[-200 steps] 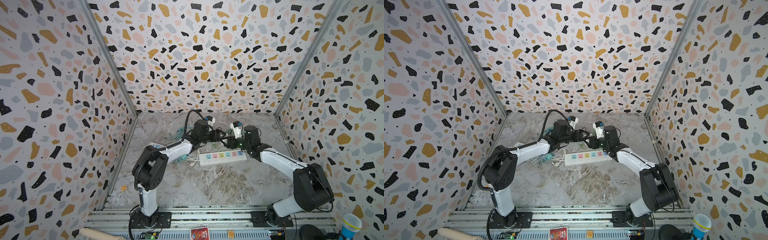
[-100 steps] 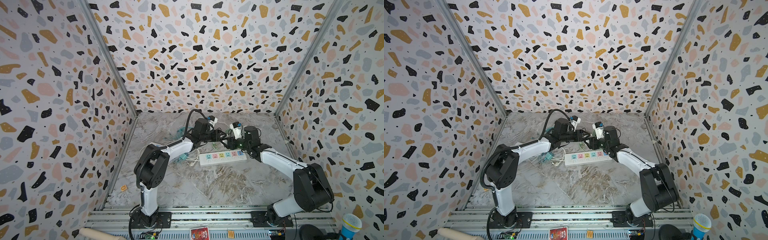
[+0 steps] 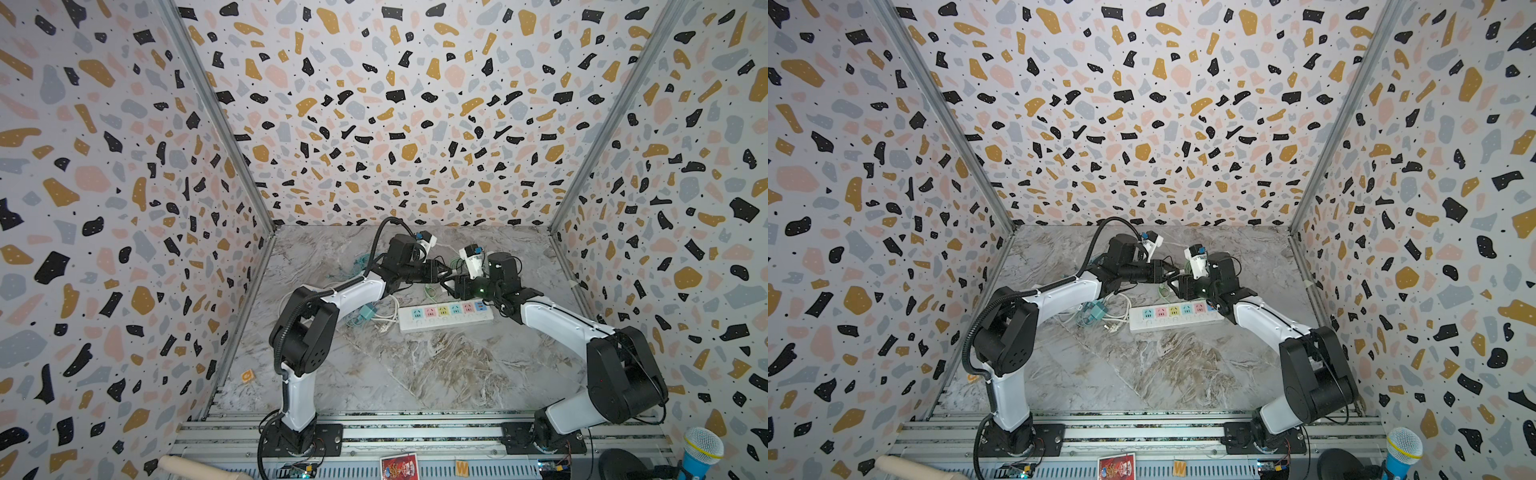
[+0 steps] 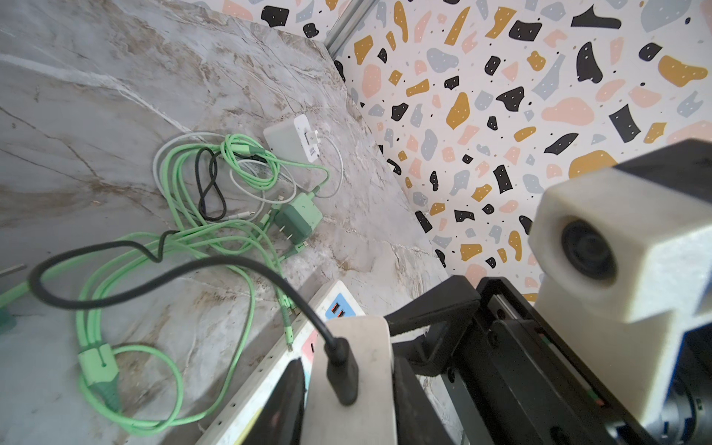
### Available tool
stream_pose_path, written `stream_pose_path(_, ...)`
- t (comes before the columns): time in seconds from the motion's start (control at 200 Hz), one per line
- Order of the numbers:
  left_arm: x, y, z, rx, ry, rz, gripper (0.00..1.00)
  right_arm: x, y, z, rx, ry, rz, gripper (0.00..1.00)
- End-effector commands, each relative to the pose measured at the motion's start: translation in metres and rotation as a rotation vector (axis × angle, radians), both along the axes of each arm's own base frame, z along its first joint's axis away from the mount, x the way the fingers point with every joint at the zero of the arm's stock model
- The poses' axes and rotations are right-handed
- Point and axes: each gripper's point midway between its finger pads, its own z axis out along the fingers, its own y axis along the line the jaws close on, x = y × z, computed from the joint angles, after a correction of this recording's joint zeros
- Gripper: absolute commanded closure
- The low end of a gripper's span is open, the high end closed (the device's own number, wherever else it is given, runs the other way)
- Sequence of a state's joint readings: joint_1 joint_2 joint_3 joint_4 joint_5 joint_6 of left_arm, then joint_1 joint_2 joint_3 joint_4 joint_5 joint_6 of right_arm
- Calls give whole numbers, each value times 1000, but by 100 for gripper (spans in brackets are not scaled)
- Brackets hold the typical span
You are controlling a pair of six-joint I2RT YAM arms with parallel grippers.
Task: Insert plugs into power strip
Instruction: Pass the plug, then move the socket to the center of the table.
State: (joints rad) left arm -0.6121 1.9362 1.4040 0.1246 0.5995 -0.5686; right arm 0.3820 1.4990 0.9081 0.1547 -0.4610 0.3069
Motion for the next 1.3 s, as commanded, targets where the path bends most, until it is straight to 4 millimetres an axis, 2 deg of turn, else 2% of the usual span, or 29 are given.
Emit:
stream_pose_path(0.0,-26,-7,-18,62,49,-110,94,17,2,61,61,-184,-4,42)
stream_pose_path(0.155,-10,8,-20,150,0,-40,97,20,-9,60,56,-160,-34,35)
stream_pose_path(0.275,-5,10,-19,154,-16,-19,100,18,-15,55,65,-144,-34,32)
stream_pose_path(0.39,0,14,-17,168,-23,8,100,17,-18,51,65,-124,-35,24)
stream_pose_path(0.541,12,51,-18,328,-69,179,100,11,-35,52,49,-113,-95,21)
stream_pose_path(0.676,1,79,-13,391,-130,269,100,6,-53,40,-5,-61,-151,21)
stream_pose_path(0.841,-23,93,-6,389,-300,233,100,1,-68,24,-18,26,-183,22)
stream_pose_path(0.956,-32,95,-3,384,-406,179,100,-6,-70,16,-25,42,-173,21)
stream_pose_path(1.211,-43,84,-1,353,-607,44,100,-14,-75,2,-38,66,-182,22)
stream_pose_path(1.297,-38,84,8,318,-664,80,100,-14,-78,-3,-47,77,-192,22)
